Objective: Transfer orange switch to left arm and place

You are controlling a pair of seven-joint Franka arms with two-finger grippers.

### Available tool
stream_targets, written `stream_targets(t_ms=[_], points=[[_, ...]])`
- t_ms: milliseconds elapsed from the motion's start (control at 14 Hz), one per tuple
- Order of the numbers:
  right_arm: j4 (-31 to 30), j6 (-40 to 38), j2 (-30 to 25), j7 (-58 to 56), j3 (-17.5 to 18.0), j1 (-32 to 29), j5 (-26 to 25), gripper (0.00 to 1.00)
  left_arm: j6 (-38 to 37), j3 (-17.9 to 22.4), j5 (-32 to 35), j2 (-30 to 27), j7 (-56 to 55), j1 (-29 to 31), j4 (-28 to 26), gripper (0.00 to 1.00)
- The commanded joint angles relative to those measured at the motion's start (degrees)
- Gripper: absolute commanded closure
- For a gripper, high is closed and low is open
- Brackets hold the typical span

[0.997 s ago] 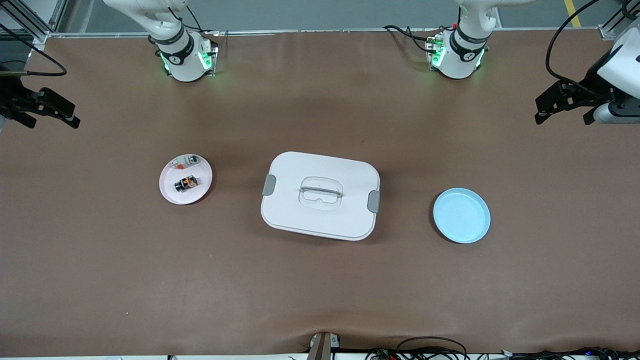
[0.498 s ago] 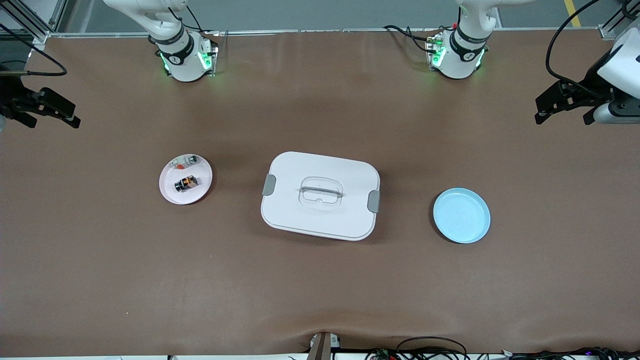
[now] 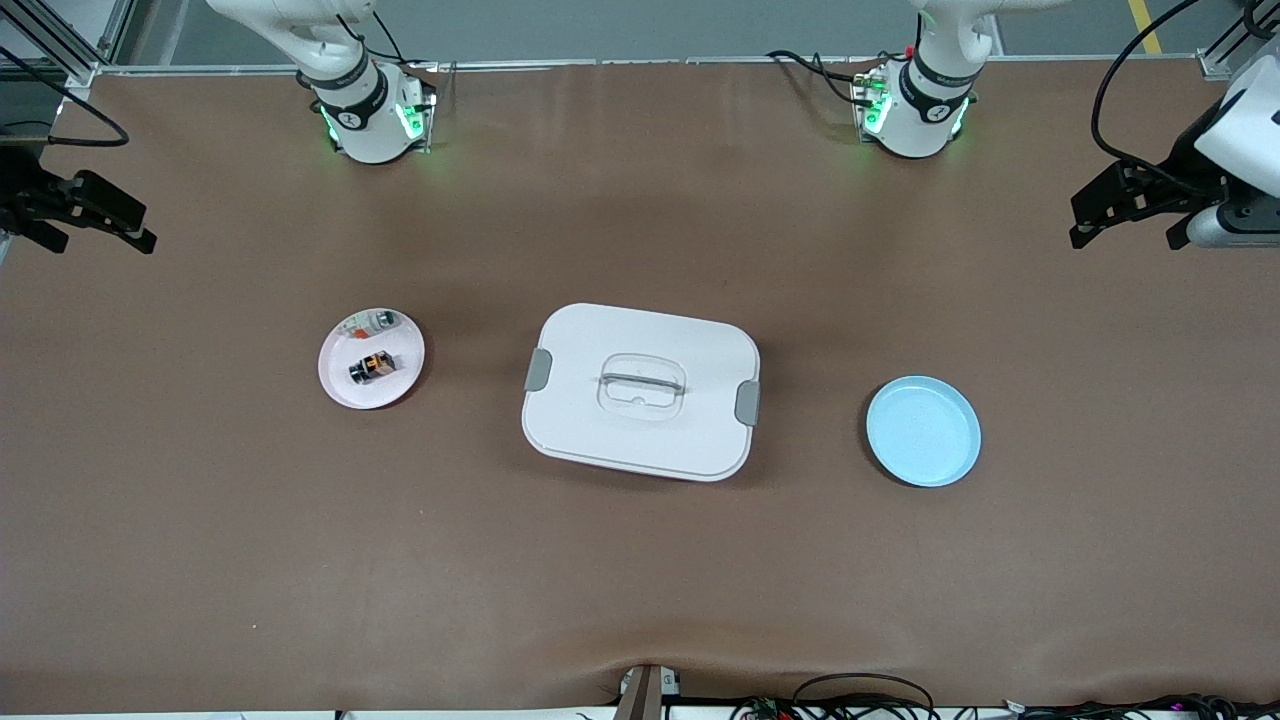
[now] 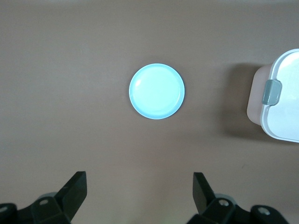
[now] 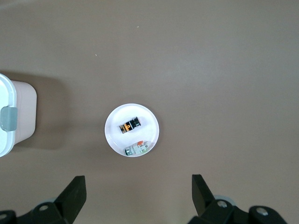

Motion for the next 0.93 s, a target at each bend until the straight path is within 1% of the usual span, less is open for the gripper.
stream_targets(t_ms=[0, 214, 285, 356, 570, 641, 783, 854], points=[[1.1, -0.7, 1.7, 1.0, 0.6, -0.4, 0.0, 0.00, -0.7, -0.2, 0.3, 0.2, 1.1, 0.3, 0.7, 0.00], [-0.2, 0.0, 2.5, -0.4, 0.8, -0.4, 0.6, 0.00, -0.7, -0.2, 0.3, 0.2, 1.1, 0.3, 0.7, 0.00], [-1.8, 0.1, 2.3, -1.8, 0.9, -0.2, 0.7, 0.00, -0.7, -0.2, 0.3, 0.2, 1.1, 0.3, 0.8, 0.00], [-4.1, 0.5, 2.2, -1.9, 1.0, 0.2, 0.8, 0.00, -0.7, -0.2, 0.3, 0.2, 1.1, 0.2, 0.8, 0.00], [-12.6, 4.4, -0.6, -2.4, 1.0, 5.0, 0.8, 0.00, -0.6, -0.2, 0.3, 0.2, 1.0, -0.1, 0.8, 0.00], [-14.3, 5.1, -0.8, -3.6, 1.0, 7.1, 0.8, 0.00, -0.6, -0.2, 0.4, 0.2, 0.7, -0.2, 0.8, 0.00], [-17.4, 8.4, -0.8, -8.0, 1.0, 9.1, 0.9, 0.00, -0.6, -0.2, 0.3, 0.2, 0.7, -0.1, 0.8, 0.00], [-19.5, 10.7, -0.9, -11.2, 1.0, 9.1, 2.6, 0.00, -0.6, -0.2, 0.3, 0.2, 0.7, 0.0, 0.8, 0.00]])
